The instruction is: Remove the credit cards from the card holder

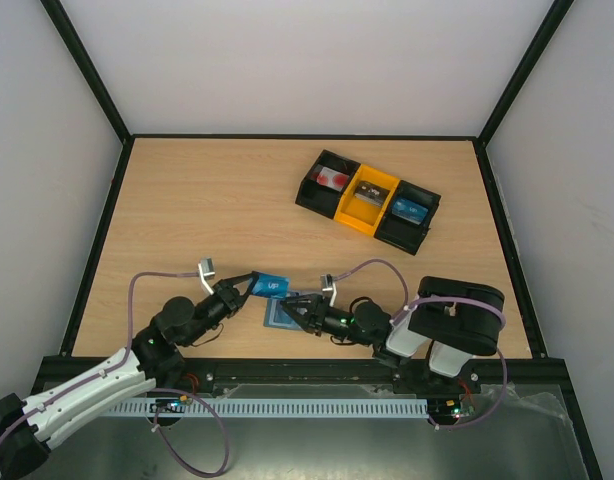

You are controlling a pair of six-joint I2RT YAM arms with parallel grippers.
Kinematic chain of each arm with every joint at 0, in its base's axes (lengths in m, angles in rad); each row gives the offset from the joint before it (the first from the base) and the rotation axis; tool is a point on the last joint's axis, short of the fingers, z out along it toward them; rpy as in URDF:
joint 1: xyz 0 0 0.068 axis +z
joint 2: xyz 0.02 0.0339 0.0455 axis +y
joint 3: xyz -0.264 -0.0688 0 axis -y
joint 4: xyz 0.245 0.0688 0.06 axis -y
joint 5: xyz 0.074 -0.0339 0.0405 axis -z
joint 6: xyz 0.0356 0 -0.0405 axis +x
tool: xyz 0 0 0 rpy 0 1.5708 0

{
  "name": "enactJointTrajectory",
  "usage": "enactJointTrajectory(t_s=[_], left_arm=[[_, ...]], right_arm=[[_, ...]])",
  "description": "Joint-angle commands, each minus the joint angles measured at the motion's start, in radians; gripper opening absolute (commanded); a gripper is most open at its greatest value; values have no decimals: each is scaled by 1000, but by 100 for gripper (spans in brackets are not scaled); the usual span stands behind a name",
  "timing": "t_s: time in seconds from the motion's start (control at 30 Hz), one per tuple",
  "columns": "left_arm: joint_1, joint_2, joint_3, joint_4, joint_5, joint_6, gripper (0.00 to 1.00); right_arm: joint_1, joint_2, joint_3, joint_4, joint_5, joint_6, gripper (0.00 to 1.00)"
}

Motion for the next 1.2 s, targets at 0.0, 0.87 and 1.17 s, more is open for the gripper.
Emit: enactJointTrajectory(t_s=[0.0, 0.87, 1.17], left_arm=[[3, -6, -18, -10, -9, -18, 3], [4, -73, -37, -49, -21, -68, 3], [5, -109, -34, -31, -18, -89, 3]], right_arm=[[8, -42, 13, 214, 29, -29, 44], [8, -190, 23, -82, 55, -58, 47], [9, -225, 37, -243, 85, -58, 47]])
